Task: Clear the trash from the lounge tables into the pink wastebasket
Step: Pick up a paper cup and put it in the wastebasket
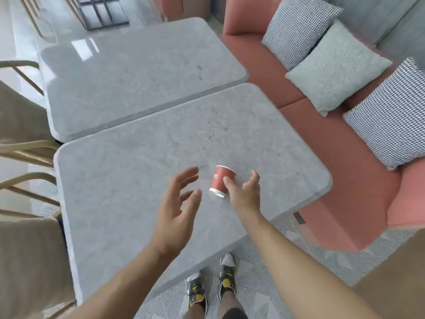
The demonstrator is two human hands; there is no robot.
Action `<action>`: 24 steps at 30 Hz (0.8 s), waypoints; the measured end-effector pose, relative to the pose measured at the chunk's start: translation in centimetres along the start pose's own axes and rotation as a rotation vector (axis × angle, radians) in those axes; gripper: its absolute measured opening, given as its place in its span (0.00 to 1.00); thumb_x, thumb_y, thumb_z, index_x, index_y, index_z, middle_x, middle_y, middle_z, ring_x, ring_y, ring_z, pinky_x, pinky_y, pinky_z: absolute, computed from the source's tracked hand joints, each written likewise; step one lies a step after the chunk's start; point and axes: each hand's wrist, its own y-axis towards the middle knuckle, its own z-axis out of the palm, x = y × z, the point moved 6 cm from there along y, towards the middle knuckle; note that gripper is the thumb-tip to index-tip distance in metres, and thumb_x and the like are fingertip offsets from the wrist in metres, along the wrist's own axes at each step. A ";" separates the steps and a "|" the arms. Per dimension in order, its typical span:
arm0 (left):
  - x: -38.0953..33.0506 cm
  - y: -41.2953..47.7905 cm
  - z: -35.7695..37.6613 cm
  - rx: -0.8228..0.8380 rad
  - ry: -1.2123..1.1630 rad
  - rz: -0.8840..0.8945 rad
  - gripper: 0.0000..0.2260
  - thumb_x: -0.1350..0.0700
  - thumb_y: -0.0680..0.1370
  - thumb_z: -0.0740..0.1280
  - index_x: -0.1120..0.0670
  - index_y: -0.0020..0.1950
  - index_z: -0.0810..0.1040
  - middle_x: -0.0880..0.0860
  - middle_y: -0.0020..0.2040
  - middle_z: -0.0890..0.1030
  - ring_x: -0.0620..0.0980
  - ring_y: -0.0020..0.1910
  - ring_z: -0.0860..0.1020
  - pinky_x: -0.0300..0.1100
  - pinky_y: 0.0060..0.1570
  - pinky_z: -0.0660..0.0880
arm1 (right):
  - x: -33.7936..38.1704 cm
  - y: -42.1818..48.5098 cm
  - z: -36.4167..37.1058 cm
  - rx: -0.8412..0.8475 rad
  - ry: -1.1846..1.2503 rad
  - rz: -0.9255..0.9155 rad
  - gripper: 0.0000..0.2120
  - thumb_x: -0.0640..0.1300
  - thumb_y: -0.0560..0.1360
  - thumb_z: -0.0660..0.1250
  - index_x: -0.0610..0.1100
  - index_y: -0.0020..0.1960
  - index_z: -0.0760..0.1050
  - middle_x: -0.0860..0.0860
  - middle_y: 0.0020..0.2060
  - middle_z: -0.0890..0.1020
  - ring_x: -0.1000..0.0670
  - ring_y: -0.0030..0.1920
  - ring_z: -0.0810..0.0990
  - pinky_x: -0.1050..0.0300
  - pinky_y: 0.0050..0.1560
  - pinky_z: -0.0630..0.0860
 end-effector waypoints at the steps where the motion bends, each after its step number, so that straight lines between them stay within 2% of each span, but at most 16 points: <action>1: 0.6 0.2 0.0 -0.003 0.004 -0.009 0.17 0.45 0.80 0.64 0.41 0.69 0.75 0.43 0.70 0.79 0.49 0.72 0.77 0.35 0.62 0.75 | -0.3 1.0 1.0 0.006 -0.044 0.022 0.47 0.58 0.76 0.74 0.44 0.84 0.51 0.39 0.75 0.68 0.38 0.72 0.73 0.50 0.64 0.71; 3: 1.7 0.6 0.1 -0.012 0.013 -0.025 0.17 0.46 0.80 0.64 0.40 0.69 0.76 0.43 0.70 0.79 0.50 0.72 0.77 0.35 0.62 0.75 | -0.8 2.8 2.8 0.020 -0.124 0.076 0.50 0.60 0.76 0.75 0.42 0.83 0.50 0.37 0.74 0.68 0.36 0.71 0.74 0.46 0.65 0.74; 7: 3.3 1.3 0.0 -0.041 0.010 -0.065 0.16 0.46 0.80 0.65 0.37 0.68 0.76 0.43 0.69 0.79 0.51 0.72 0.77 0.36 0.62 0.75 | -1.8 5.4 6.1 0.066 -0.229 0.169 0.46 0.63 0.74 0.75 0.37 0.77 0.57 0.38 0.70 0.71 0.35 0.68 0.76 0.47 0.60 0.75; 9: 3.7 1.7 0.0 -0.055 0.019 -0.075 0.16 0.46 0.80 0.65 0.37 0.68 0.76 0.43 0.69 0.79 0.50 0.72 0.76 0.35 0.62 0.75 | -2.3 6.3 7.1 0.067 -0.265 0.185 0.42 0.62 0.74 0.75 0.37 0.72 0.61 0.37 0.69 0.72 0.35 0.67 0.76 0.48 0.58 0.75; 12: 4.1 1.9 0.5 -0.056 0.033 -0.096 0.15 0.46 0.80 0.64 0.37 0.67 0.76 0.43 0.69 0.79 0.49 0.72 0.76 0.34 0.62 0.74 | -2.8 7.3 7.8 0.075 -0.301 0.197 0.39 0.58 0.74 0.75 0.36 0.72 0.62 0.37 0.69 0.73 0.34 0.67 0.77 0.48 0.60 0.75; 14: 4.2 1.8 1.0 -0.061 0.034 -0.112 0.15 0.46 0.80 0.64 0.37 0.67 0.77 0.45 0.69 0.80 0.49 0.72 0.76 0.34 0.61 0.74 | -3.0 7.7 7.7 0.100 -0.254 0.216 0.38 0.55 0.74 0.77 0.37 0.72 0.63 0.38 0.68 0.75 0.36 0.64 0.79 0.49 0.58 0.76; 15: 4.2 1.7 1.1 -0.064 0.034 -0.119 0.16 0.45 0.80 0.65 0.38 0.67 0.78 0.45 0.69 0.79 0.49 0.71 0.76 0.34 0.61 0.74 | -2.9 7.7 7.5 0.113 -0.211 0.220 0.37 0.53 0.73 0.77 0.37 0.72 0.63 0.39 0.67 0.76 0.38 0.61 0.80 0.51 0.54 0.78; 17: 3.8 1.8 1.5 -0.074 0.042 -0.122 0.16 0.45 0.80 0.64 0.41 0.68 0.77 0.45 0.69 0.80 0.48 0.71 0.77 0.34 0.61 0.74 | -2.1 7.7 6.6 0.136 -0.119 0.183 0.33 0.50 0.73 0.77 0.39 0.70 0.65 0.41 0.64 0.77 0.43 0.50 0.82 0.58 0.40 0.76; 19: 3.1 2.1 1.9 -0.081 0.049 -0.124 0.17 0.44 0.79 0.64 0.43 0.68 0.76 0.43 0.68 0.80 0.46 0.71 0.77 0.35 0.61 0.74 | -0.8 7.2 5.1 0.152 -0.040 0.112 0.32 0.49 0.73 0.78 0.41 0.69 0.67 0.43 0.60 0.78 0.48 0.44 0.81 0.66 0.28 0.72; 22: 1.5 2.6 2.8 -0.089 0.056 -0.111 0.18 0.43 0.79 0.64 0.42 0.68 0.76 0.41 0.69 0.79 0.46 0.71 0.77 0.39 0.63 0.75 | 1.5 5.6 1.7 0.175 0.093 0.016 0.27 0.46 0.73 0.79 0.43 0.67 0.70 0.47 0.53 0.82 0.57 0.39 0.83 0.71 0.28 0.71; 24: 0.4 2.9 3.5 -0.086 0.056 -0.092 0.17 0.43 0.79 0.64 0.41 0.68 0.76 0.40 0.69 0.79 0.46 0.71 0.77 0.45 0.64 0.75 | 2.7 4.3 -0.8 0.202 0.165 -0.023 0.26 0.46 0.73 0.79 0.45 0.66 0.70 0.50 0.51 0.83 0.57 0.41 0.83 0.72 0.31 0.72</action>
